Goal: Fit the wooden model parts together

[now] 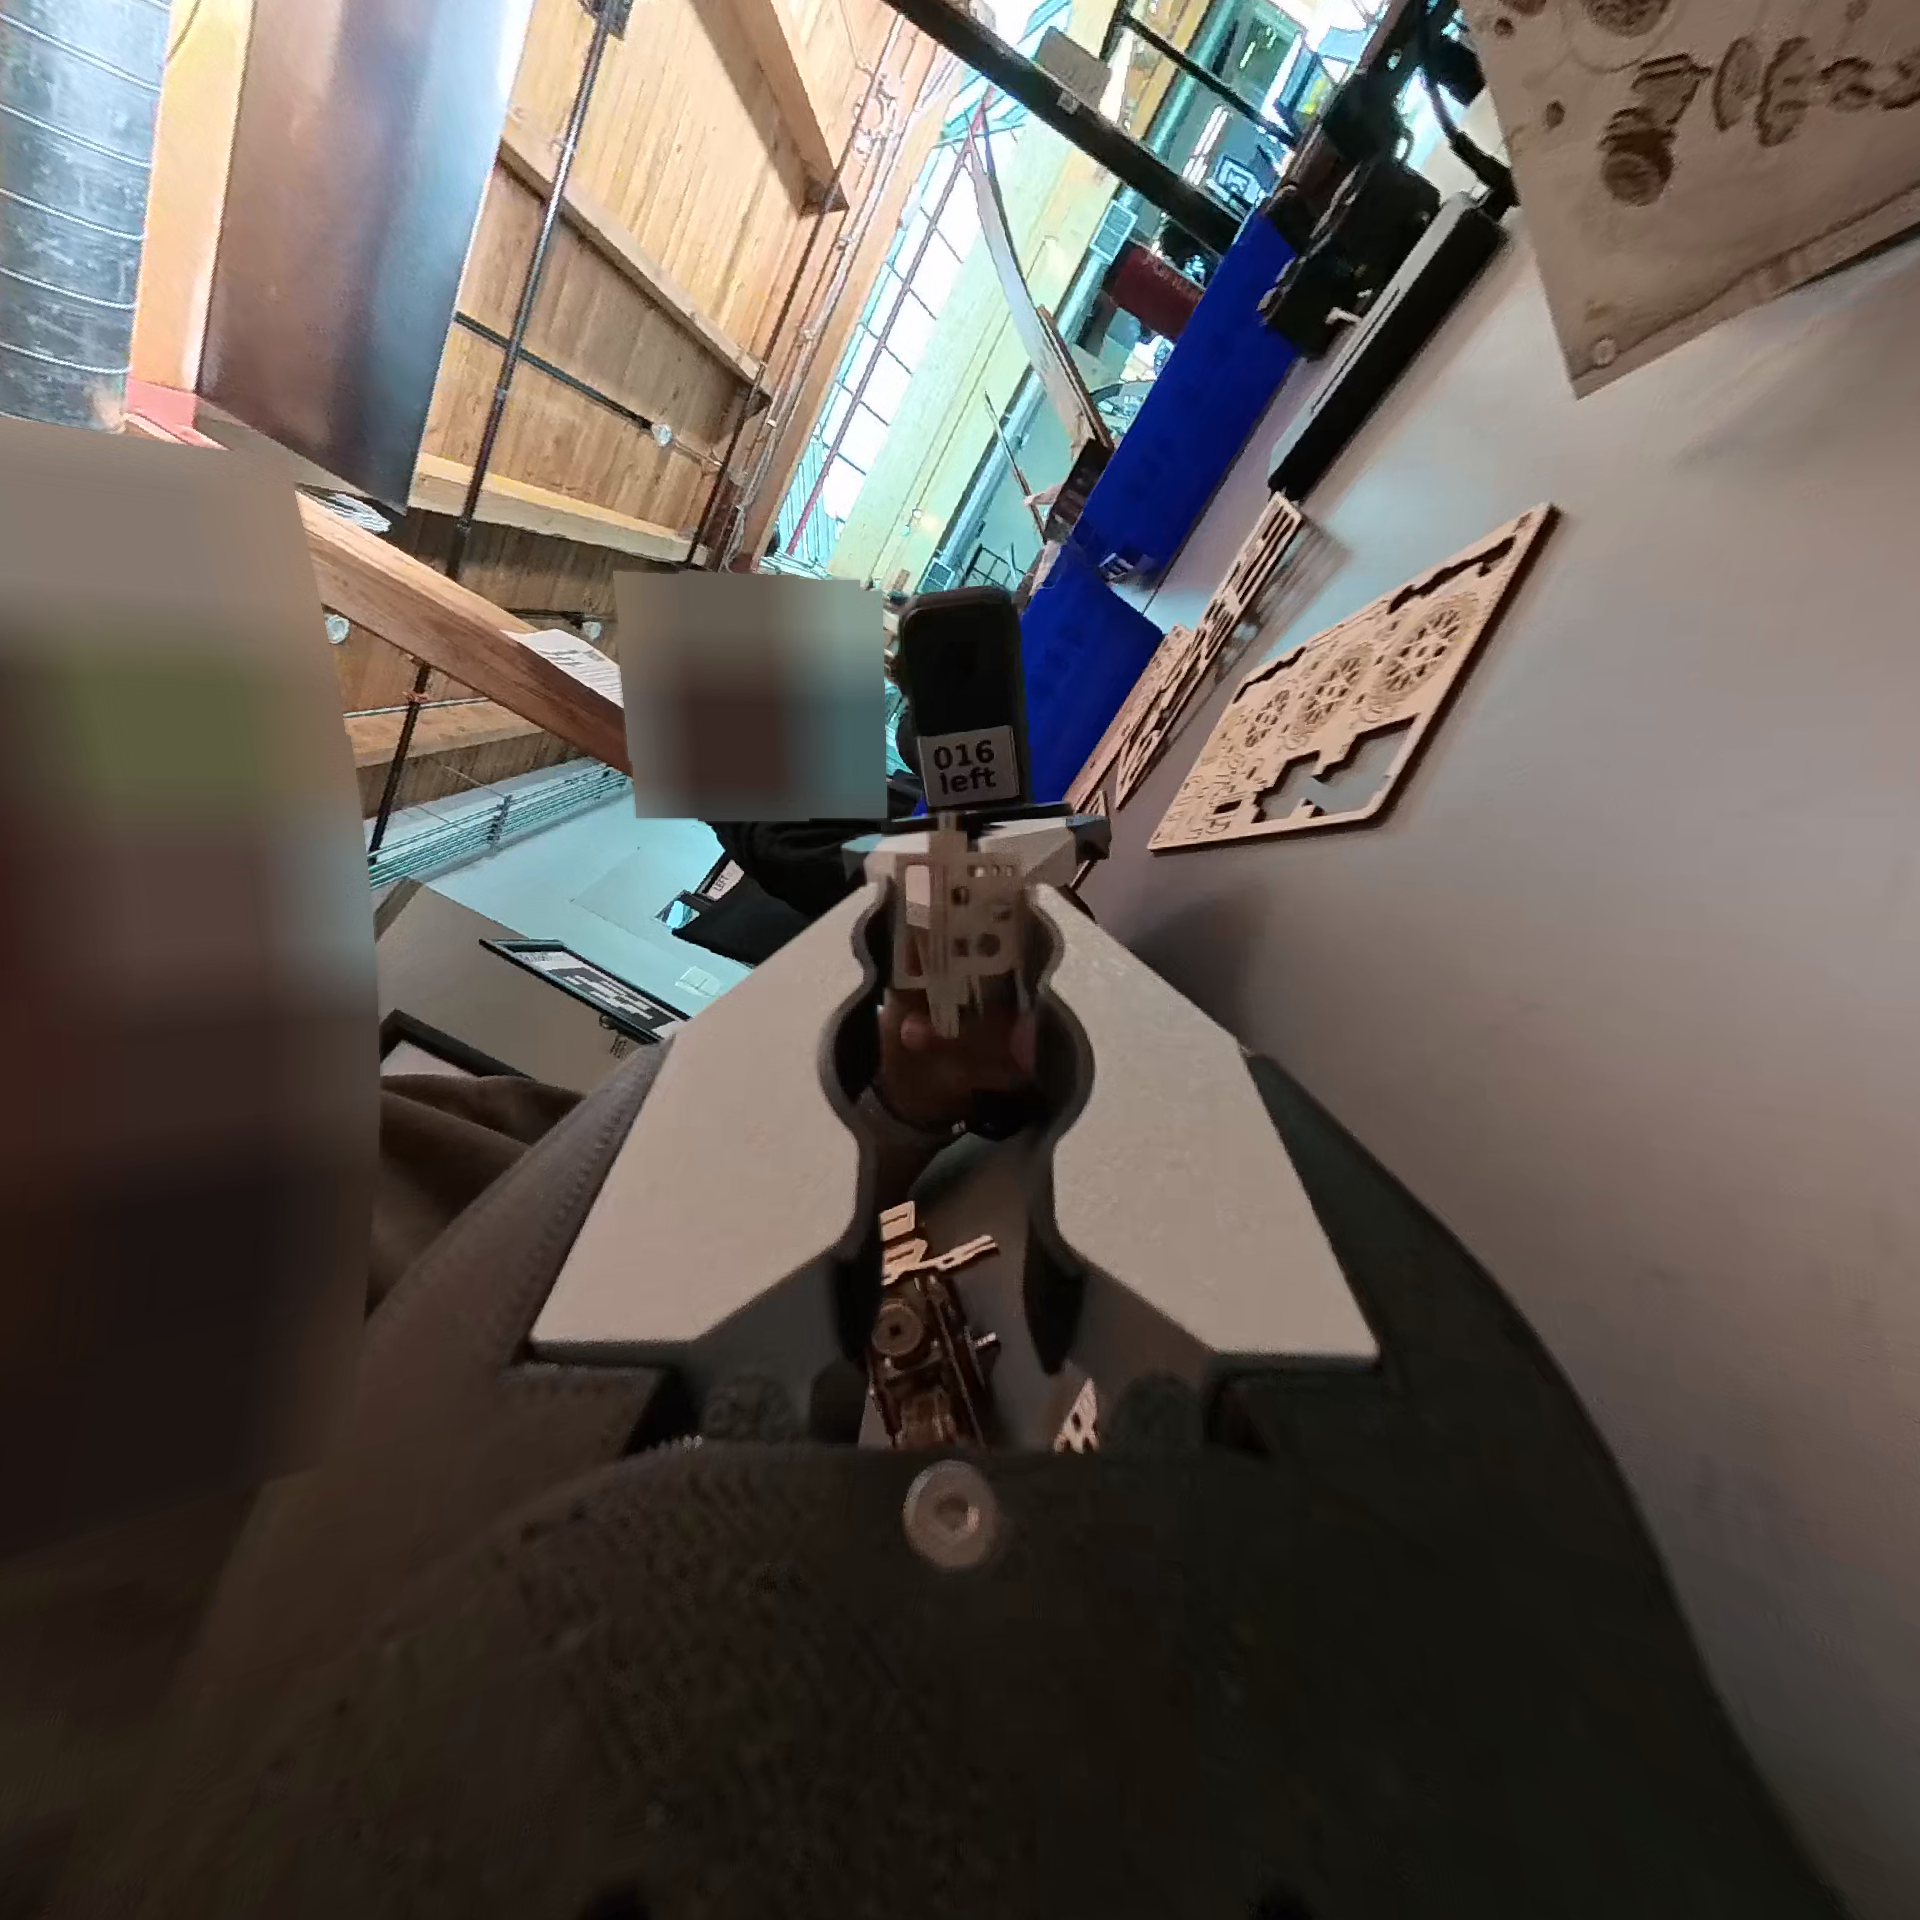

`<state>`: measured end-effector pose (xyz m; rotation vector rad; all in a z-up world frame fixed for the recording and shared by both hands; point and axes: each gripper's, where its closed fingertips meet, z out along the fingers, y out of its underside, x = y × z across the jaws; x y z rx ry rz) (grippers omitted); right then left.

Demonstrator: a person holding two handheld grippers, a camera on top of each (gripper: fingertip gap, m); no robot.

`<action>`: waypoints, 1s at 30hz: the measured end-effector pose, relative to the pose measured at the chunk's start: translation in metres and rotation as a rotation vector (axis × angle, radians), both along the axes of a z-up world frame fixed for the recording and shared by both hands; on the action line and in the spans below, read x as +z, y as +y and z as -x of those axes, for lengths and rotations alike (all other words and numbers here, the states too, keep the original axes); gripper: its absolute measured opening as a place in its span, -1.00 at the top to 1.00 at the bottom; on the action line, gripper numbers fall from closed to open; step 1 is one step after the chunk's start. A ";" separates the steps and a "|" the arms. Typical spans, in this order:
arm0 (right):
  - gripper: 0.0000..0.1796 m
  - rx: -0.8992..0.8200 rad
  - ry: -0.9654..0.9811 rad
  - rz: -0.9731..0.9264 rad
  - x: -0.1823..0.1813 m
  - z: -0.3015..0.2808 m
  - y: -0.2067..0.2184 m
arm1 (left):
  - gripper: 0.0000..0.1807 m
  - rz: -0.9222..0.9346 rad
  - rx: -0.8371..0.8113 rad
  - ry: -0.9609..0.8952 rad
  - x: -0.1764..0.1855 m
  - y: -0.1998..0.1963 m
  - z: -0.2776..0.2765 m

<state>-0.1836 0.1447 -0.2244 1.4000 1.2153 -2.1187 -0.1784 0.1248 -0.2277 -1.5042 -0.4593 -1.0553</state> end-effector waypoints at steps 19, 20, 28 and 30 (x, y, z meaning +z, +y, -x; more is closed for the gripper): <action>0.74 0.127 -0.095 0.002 -0.011 -0.007 -0.012 | 0.99 0.087 -0.102 -0.050 -0.012 0.003 -0.013; 0.74 0.122 -0.096 -0.008 -0.012 -0.007 -0.012 | 0.99 0.092 -0.100 -0.049 -0.012 0.003 -0.012; 0.74 0.077 -0.076 -0.149 -0.020 -0.006 -0.010 | 0.99 0.142 -0.072 -0.041 -0.019 0.006 -0.010; 0.74 0.073 -0.073 -0.168 -0.021 -0.006 -0.010 | 0.99 0.146 -0.067 -0.032 -0.020 0.006 -0.010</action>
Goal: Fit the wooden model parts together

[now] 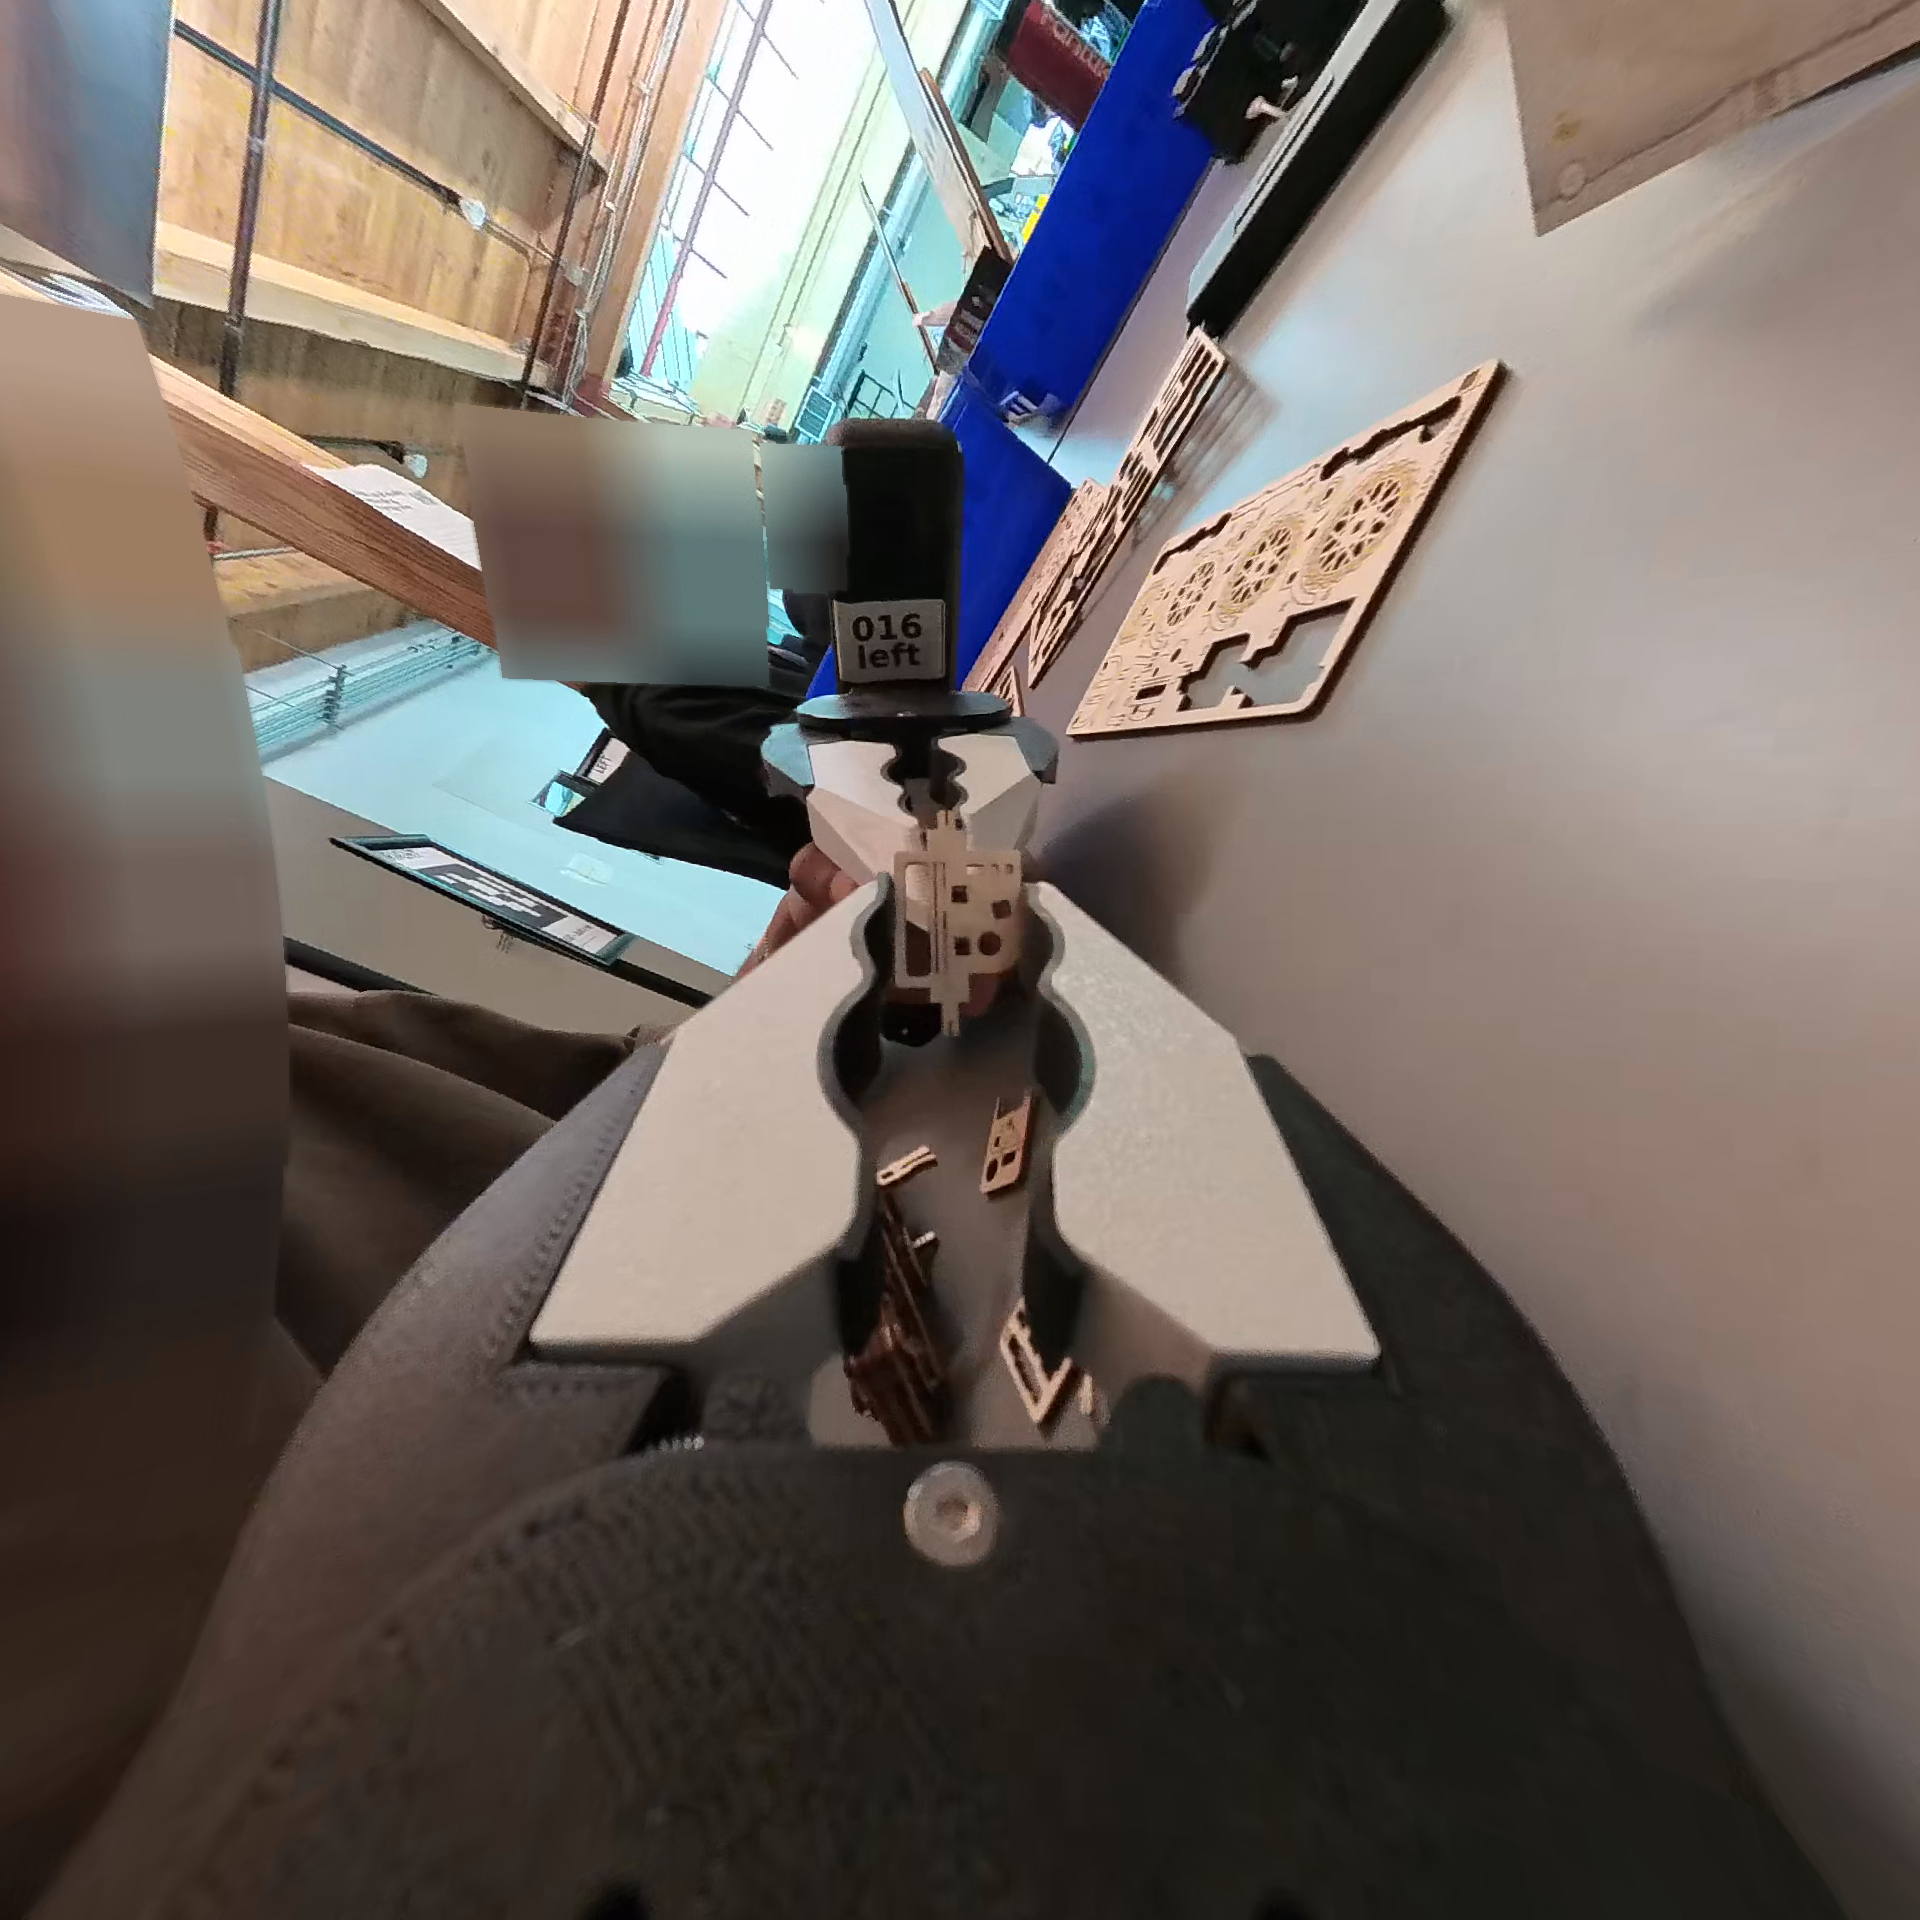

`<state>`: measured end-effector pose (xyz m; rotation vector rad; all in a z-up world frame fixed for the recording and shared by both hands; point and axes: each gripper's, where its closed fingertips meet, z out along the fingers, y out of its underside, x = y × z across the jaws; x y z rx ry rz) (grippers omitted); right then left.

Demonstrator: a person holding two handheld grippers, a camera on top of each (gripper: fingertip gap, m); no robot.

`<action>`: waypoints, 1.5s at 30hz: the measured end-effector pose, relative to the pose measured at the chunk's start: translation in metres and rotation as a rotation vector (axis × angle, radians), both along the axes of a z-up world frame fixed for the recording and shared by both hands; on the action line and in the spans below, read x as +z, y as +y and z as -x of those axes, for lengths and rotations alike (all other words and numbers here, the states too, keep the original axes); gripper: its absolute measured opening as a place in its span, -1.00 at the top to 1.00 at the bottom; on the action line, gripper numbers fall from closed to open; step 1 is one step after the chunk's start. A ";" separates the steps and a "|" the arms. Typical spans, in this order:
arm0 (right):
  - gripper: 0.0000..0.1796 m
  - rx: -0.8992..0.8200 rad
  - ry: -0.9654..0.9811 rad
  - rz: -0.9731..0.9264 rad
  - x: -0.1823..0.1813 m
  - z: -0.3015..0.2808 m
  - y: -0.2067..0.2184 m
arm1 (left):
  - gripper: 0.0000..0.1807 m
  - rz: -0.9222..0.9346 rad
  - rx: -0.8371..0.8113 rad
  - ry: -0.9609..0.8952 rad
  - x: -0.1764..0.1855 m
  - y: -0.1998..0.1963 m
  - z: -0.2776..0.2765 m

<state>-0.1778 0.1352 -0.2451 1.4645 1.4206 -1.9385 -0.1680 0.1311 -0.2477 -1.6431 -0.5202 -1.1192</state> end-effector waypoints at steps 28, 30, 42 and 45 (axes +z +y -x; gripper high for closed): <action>0.74 0.036 -0.001 -0.012 -0.001 -0.004 -0.001 | 0.99 0.015 -0.016 -0.017 -0.001 0.000 -0.003; 0.74 0.041 0.002 -0.036 -0.002 -0.005 -0.001 | 0.99 0.023 -0.017 -0.007 -0.003 0.000 -0.004; 0.74 0.111 -0.008 -0.124 -0.011 -0.014 -0.005 | 1.00 0.077 -0.080 0.024 -0.011 -0.004 -0.013; 0.74 0.131 -0.004 -0.143 -0.013 -0.017 -0.007 | 0.99 0.088 -0.108 0.032 -0.013 -0.006 -0.016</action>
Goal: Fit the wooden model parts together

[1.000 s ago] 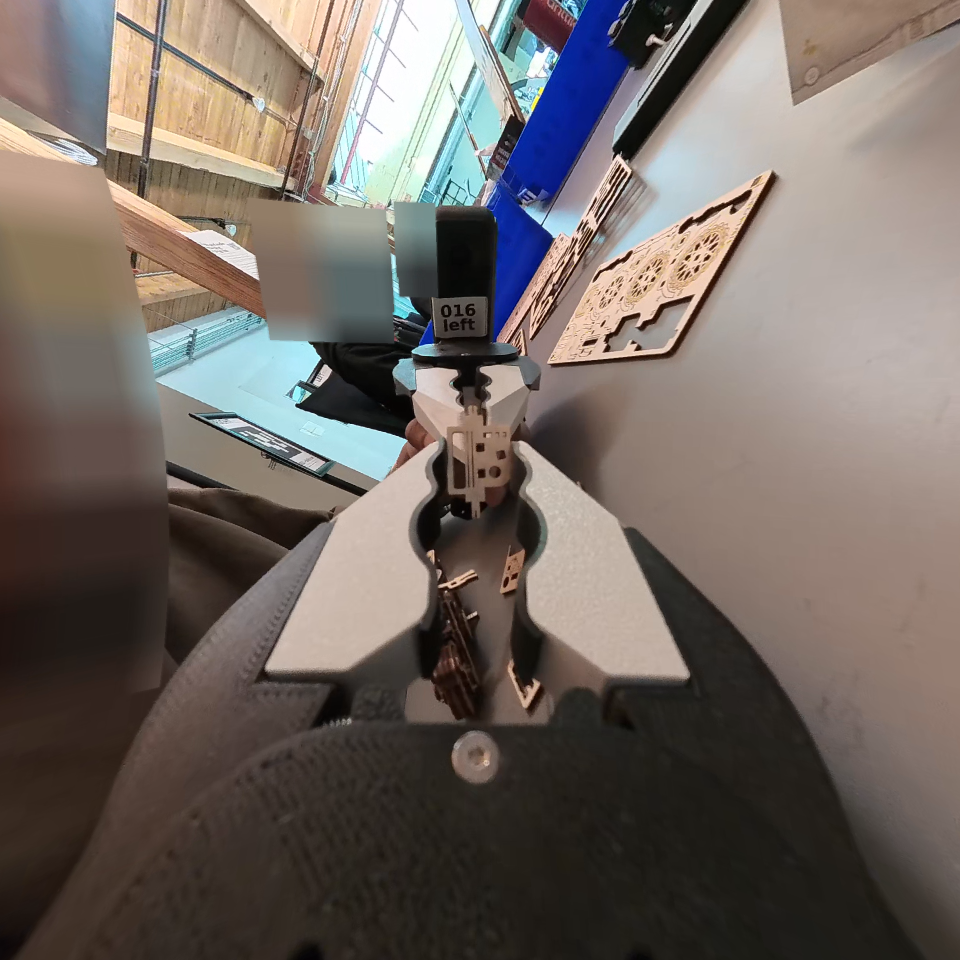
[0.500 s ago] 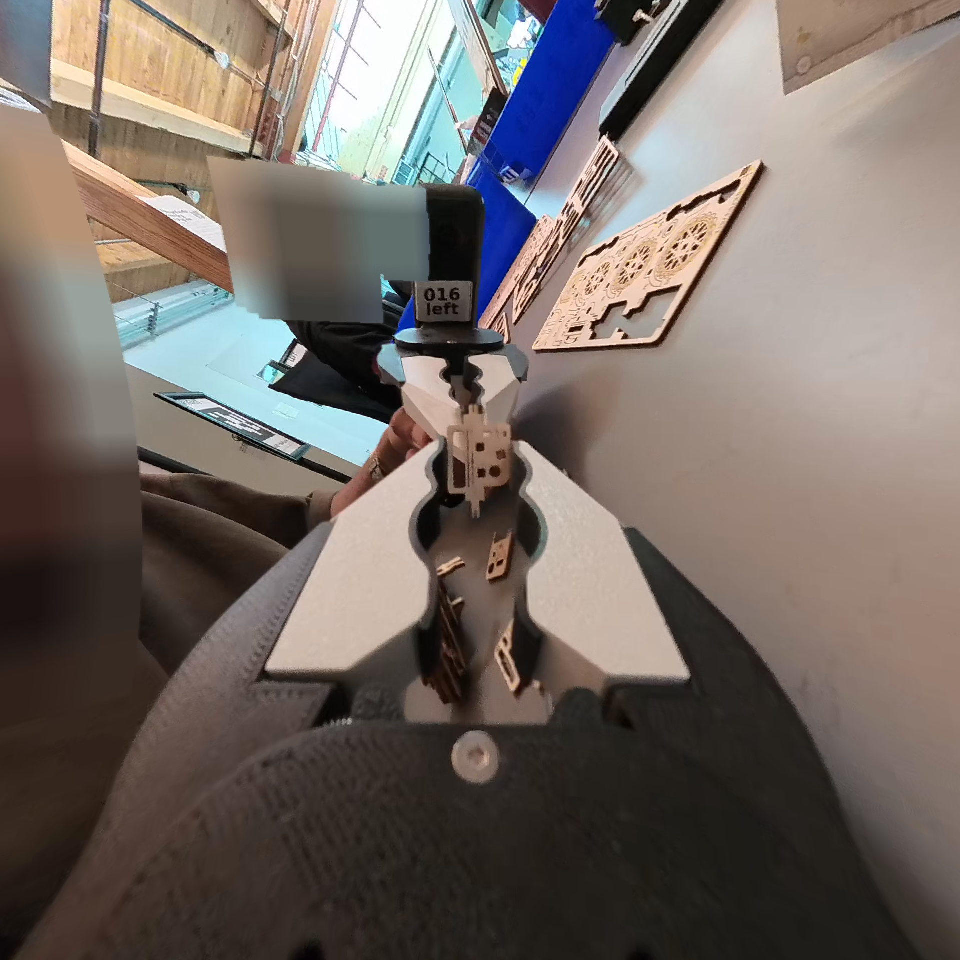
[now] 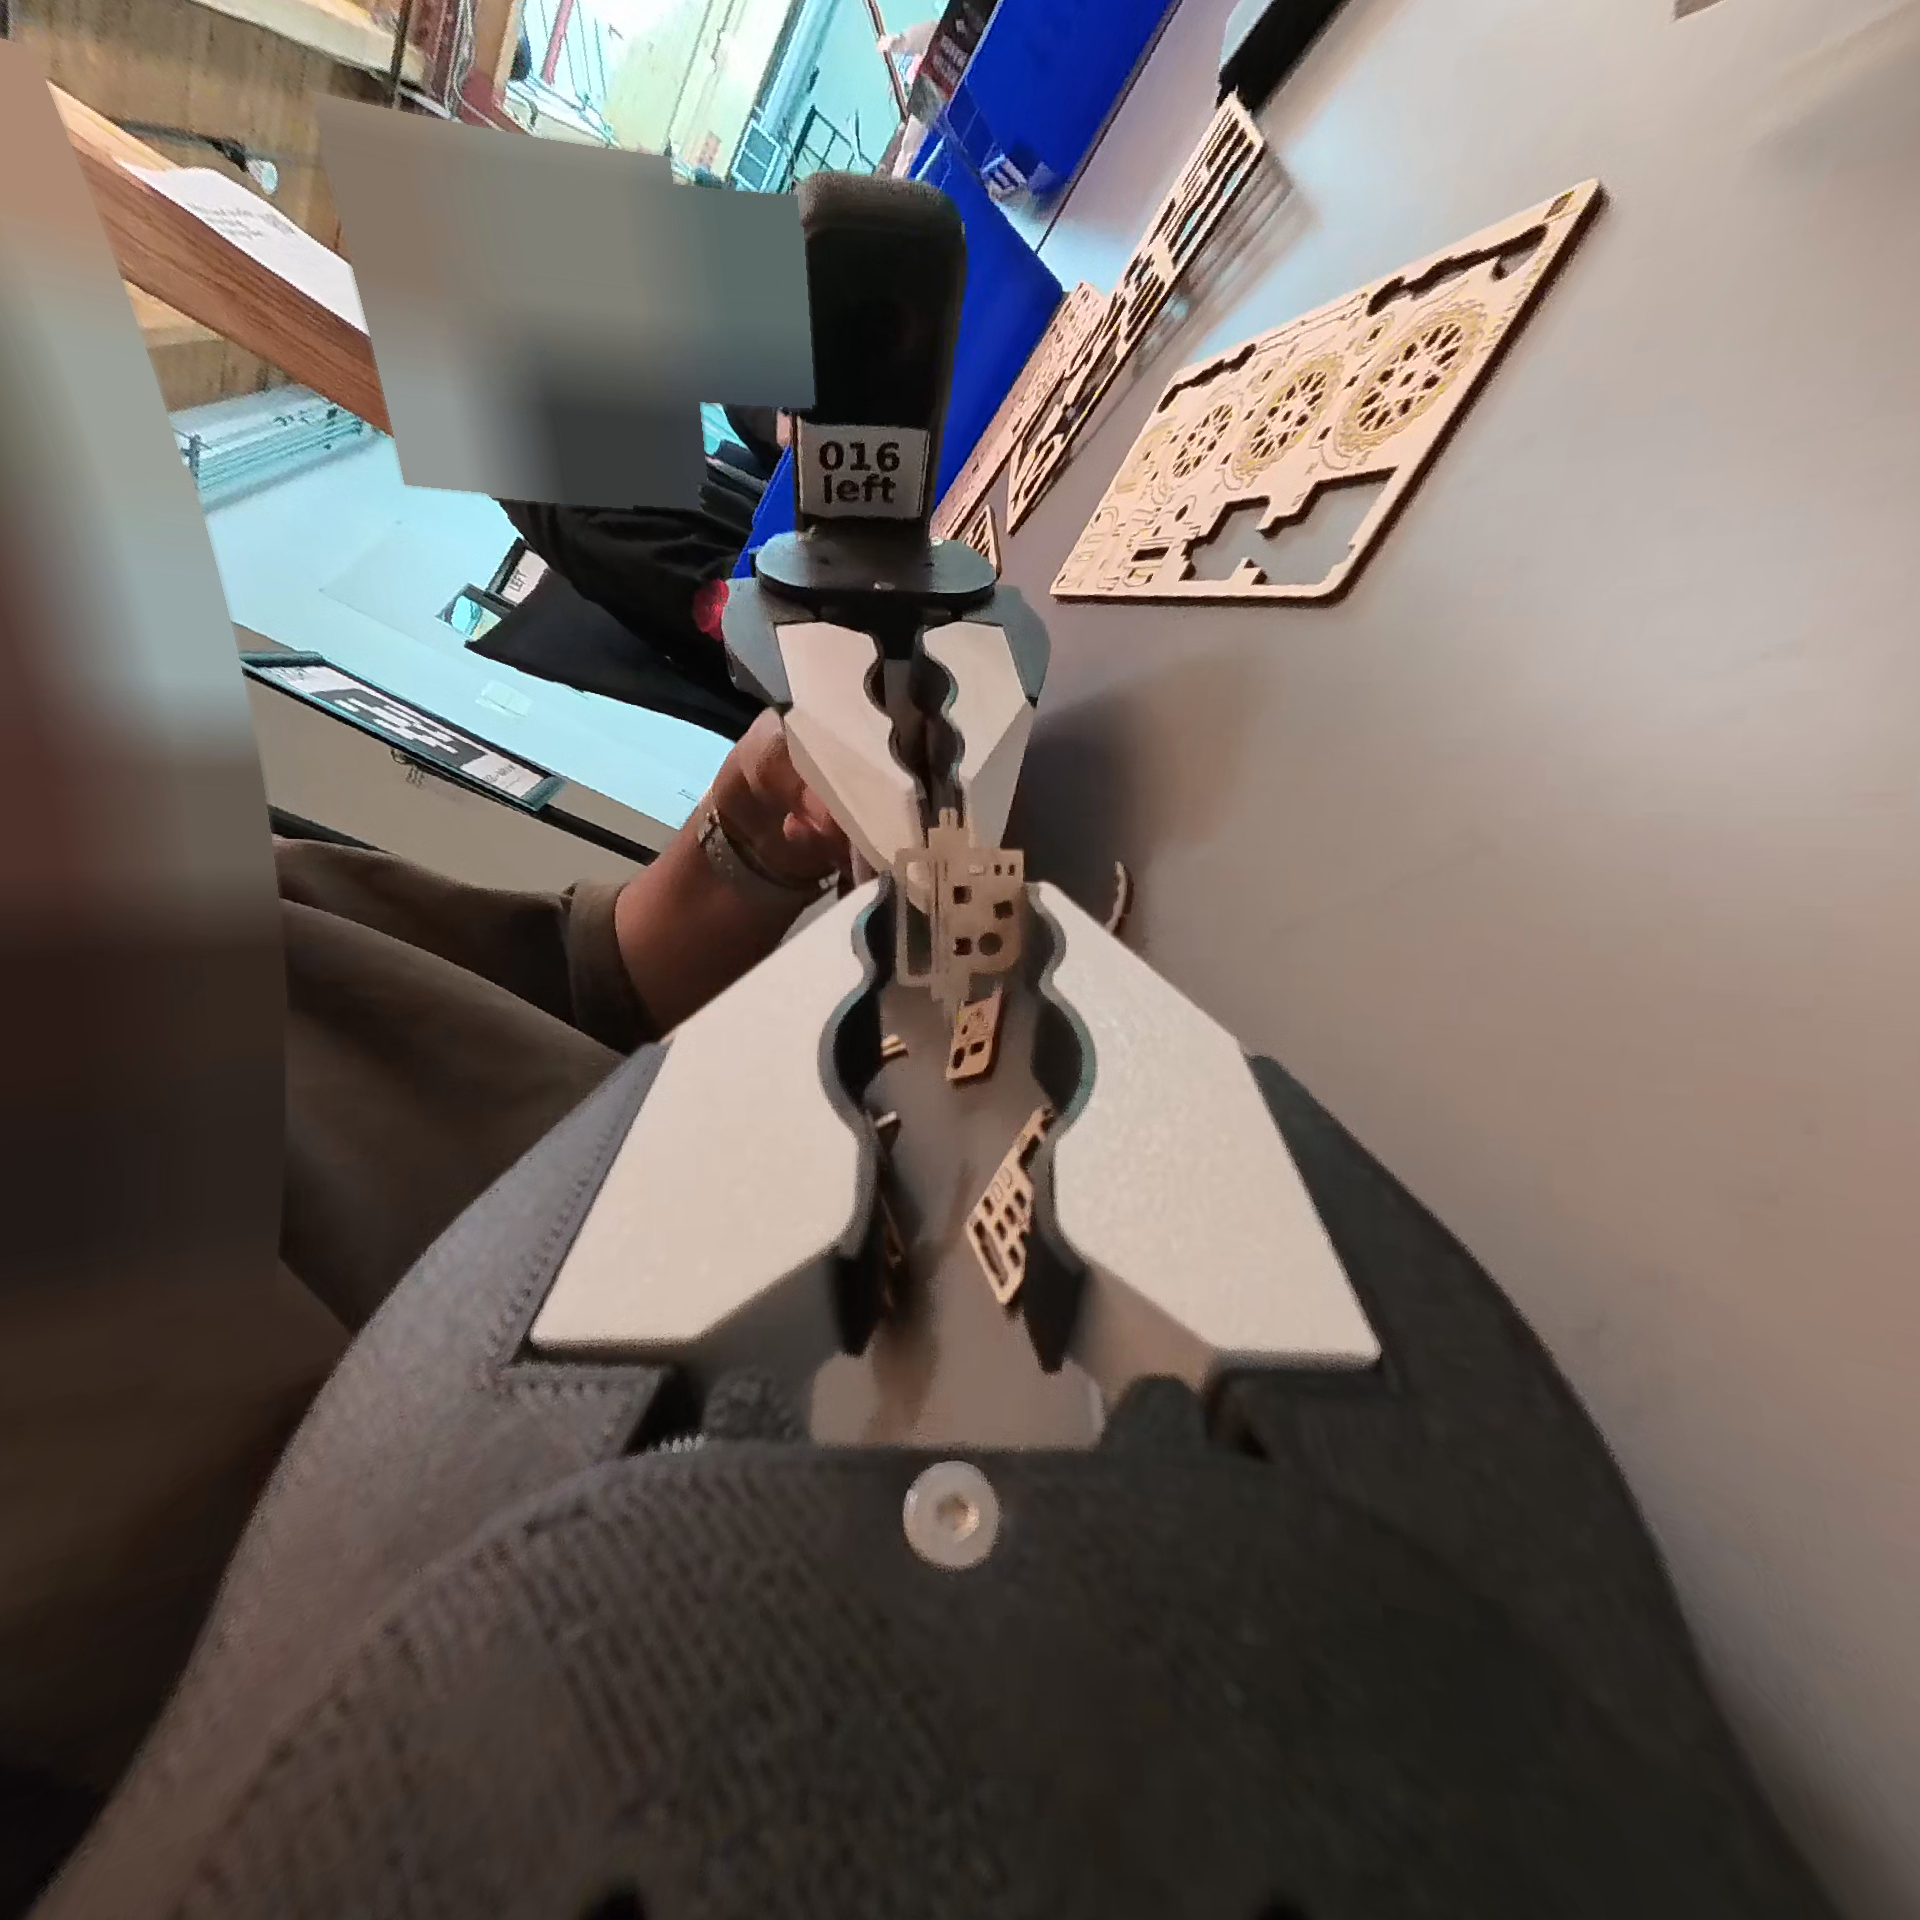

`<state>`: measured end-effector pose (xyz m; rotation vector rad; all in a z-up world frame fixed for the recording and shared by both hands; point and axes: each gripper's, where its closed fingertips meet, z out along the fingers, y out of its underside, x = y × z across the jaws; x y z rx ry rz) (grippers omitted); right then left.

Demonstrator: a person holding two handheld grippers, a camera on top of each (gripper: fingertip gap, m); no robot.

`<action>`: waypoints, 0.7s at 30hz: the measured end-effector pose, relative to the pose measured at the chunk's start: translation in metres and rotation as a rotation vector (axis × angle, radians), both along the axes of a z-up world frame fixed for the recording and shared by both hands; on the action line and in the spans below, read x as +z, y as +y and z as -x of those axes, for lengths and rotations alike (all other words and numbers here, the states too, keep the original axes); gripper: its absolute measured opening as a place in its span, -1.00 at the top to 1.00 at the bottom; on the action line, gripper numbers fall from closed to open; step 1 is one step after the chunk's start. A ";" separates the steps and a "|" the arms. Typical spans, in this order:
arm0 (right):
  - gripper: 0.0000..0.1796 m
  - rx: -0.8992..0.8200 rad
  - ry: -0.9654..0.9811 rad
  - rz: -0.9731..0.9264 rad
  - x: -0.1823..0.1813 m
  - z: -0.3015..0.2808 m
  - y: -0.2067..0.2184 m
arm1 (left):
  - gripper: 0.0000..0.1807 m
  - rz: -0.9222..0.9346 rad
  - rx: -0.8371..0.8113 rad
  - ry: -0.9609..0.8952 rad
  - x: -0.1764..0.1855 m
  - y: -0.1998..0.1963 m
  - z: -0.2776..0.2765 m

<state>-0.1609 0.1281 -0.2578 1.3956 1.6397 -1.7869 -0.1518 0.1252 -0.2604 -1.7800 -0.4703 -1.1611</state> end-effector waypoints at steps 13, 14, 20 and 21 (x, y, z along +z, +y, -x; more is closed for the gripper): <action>0.73 0.052 -0.001 -0.041 -0.005 -0.005 -0.008 | 1.00 0.042 -0.069 0.081 -0.009 -0.004 -0.011; 0.73 0.043 0.003 -0.040 -0.004 -0.003 -0.007 | 1.00 0.037 -0.057 0.081 -0.008 -0.003 -0.009; 0.74 -0.014 0.026 0.008 0.004 0.004 -0.003 | 0.99 -0.009 -0.001 0.051 0.000 -0.001 0.000; 0.73 -0.020 0.029 0.011 0.005 0.004 -0.002 | 0.99 -0.012 0.008 0.047 0.001 -0.001 0.002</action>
